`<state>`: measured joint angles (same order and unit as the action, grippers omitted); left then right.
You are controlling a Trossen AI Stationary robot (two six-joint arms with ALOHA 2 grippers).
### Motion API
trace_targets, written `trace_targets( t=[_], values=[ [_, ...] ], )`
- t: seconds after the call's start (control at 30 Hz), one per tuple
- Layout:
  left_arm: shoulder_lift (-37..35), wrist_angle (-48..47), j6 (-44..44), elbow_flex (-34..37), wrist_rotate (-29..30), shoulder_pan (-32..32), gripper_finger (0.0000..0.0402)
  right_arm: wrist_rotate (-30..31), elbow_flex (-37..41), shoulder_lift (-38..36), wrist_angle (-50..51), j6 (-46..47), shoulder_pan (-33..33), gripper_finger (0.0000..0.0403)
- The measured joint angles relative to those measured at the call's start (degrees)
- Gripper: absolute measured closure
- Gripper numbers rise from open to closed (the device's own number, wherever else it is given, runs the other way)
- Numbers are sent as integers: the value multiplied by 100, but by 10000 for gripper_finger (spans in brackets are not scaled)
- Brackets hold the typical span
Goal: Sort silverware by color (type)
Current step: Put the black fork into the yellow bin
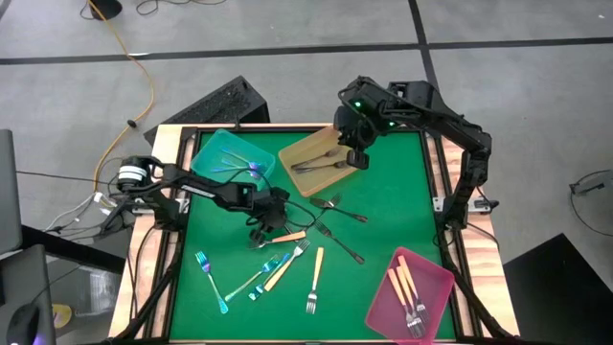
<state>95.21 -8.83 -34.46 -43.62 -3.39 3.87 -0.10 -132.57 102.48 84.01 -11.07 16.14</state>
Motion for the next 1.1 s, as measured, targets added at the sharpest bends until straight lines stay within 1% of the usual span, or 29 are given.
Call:
trace_targets(
  t=[0.1, 0.27, 0.4, 0.5, 0.67, 0.73, 0.93, 1.1],
  values=[
    [124, -35, 8, -10, -179, 124, 271, -1, 0, -2, 0, 0, -2, 337],
    [206, -72, 246, -6, -793, 436, 271, 0, 0, -2, 0, 4, -4, 337],
    [218, -170, 323, -6, -1017, 618, 278, 0, 0, -2, 0, 7, -4, 337],
    [219, -202, 320, -2, -1032, 663, 303, -2, 0, -2, 0, 70, -4, 337],
    [218, -198, 305, 3, -876, 663, 374, -2, 0, -2, 0, 128, -7, 337],
    [218, -166, 409, 7, -843, 665, 393, -2, 0, -2, 0, 203, -7, 337],
    [218, 58, 733, 29, -904, 612, 399, -3, 0, -2, 2, 218, -42, 337],
    [188, 311, 1229, 36, -886, 522, 400, -4, 0, -6, 98, 97, -164, 337]
  ],
)
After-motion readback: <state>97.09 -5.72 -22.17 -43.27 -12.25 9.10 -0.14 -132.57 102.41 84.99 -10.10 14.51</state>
